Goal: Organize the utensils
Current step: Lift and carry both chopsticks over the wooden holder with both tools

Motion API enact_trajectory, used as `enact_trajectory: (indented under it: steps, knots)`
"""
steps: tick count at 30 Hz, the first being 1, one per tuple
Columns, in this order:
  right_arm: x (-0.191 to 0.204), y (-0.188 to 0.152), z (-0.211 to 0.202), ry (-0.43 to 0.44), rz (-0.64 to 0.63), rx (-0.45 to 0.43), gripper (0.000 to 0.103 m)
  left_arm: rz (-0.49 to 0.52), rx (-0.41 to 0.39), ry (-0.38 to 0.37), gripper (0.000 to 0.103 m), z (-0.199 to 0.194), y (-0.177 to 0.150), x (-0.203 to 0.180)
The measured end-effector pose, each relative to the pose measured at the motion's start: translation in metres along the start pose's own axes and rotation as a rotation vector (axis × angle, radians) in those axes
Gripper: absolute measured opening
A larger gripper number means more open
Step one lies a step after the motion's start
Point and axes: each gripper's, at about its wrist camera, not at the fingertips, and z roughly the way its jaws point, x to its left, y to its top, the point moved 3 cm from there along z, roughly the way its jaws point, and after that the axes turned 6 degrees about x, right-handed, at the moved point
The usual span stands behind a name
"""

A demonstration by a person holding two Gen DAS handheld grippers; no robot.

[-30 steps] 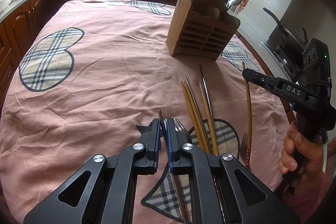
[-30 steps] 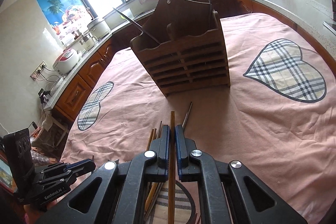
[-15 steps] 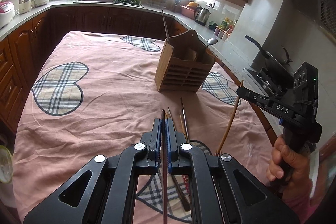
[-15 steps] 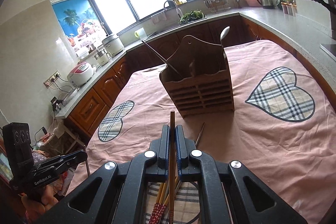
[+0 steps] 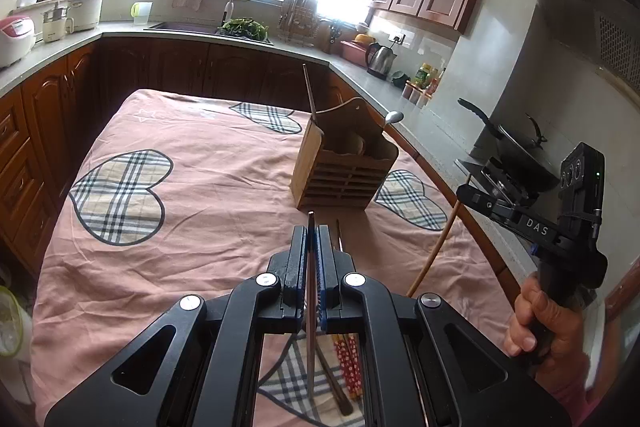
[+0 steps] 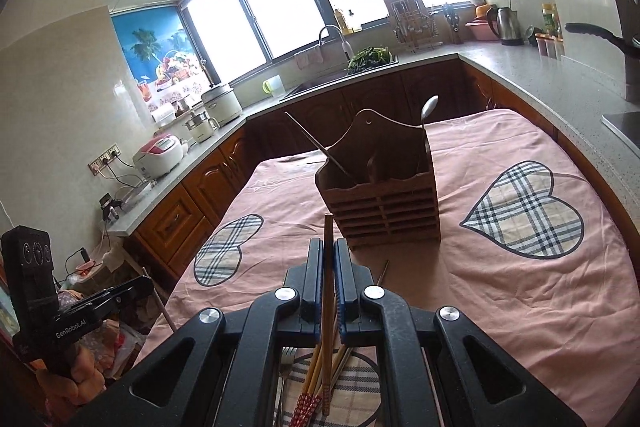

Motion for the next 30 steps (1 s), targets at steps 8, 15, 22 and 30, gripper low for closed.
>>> enact_trajectory:
  steps: [8, 15, 22, 30]
  knots:
    - [-0.003, 0.005, -0.005, -0.009, 0.001, -0.030, 0.005, -0.012, -0.045, -0.004, 0.003, -0.002, 0.012, 0.000]
    - [-0.009, 0.015, -0.005, -0.029, 0.001, -0.069, 0.005, -0.014, -0.115, -0.012, 0.003, -0.006, 0.037, -0.003]
    - [-0.018, 0.038, -0.004, -0.057, -0.010, -0.118, 0.005, -0.004, -0.199, -0.017, 0.003, -0.002, 0.075, -0.013]
    - [-0.035, 0.089, -0.002, -0.090, -0.006, -0.207, 0.005, 0.016, -0.282, -0.024, 0.003, 0.011, 0.130, -0.027]
